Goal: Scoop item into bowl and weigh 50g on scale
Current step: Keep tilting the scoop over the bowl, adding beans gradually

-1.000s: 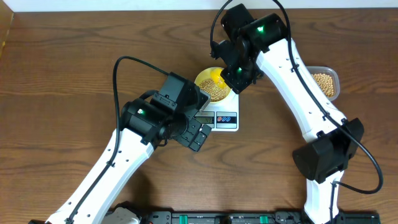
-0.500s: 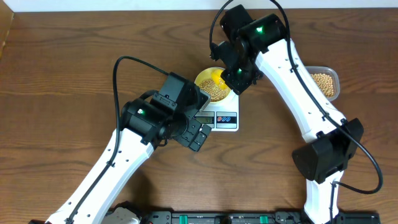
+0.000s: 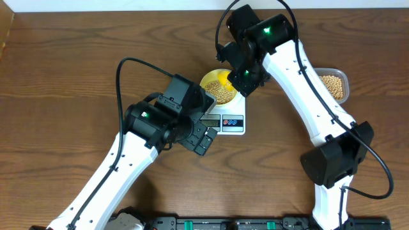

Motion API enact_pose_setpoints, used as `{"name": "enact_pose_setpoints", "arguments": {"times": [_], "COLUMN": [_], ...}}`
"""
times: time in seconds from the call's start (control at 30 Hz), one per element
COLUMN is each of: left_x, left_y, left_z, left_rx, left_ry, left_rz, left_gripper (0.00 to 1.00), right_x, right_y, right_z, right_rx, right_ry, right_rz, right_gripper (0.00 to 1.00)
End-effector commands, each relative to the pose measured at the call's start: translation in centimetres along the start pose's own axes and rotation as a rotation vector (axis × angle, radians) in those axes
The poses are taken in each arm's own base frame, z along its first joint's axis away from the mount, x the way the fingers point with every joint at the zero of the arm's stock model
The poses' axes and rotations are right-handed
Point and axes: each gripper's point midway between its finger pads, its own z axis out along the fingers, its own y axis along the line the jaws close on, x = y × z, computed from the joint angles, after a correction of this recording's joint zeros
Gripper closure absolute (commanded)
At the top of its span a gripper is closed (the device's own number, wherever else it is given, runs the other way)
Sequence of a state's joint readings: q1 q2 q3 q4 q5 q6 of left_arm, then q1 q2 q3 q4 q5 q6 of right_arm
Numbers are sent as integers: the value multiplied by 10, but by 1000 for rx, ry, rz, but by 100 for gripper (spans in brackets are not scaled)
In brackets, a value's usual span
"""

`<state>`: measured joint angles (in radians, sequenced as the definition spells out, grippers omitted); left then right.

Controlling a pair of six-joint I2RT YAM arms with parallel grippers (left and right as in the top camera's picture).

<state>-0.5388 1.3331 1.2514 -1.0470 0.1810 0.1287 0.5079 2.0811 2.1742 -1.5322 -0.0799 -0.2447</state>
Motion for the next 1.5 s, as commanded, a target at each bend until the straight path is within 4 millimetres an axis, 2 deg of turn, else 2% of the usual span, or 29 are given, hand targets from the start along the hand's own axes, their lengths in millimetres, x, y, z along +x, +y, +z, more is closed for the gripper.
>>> {"name": "enact_pose_setpoints", "arguments": {"times": [0.0,1.2,1.47], "left_x": [-3,-3,-3], "left_y": [0,0,0], "left_z": [-5,-5,-5], "left_rx": [-3,-3,-3], "left_ry": [-18,-18,-18], "left_rz": [5,5,5], "left_gripper": [2,2,2], "right_x": [-4,-4,-15], "right_y": [2,4,24], "right_z": [-5,-5,-6], "right_rx": [14,50,-93], "right_ry": [-14,-8,-66], "right_rz": [-27,-53,-19], "right_gripper": [99,99,99]}}
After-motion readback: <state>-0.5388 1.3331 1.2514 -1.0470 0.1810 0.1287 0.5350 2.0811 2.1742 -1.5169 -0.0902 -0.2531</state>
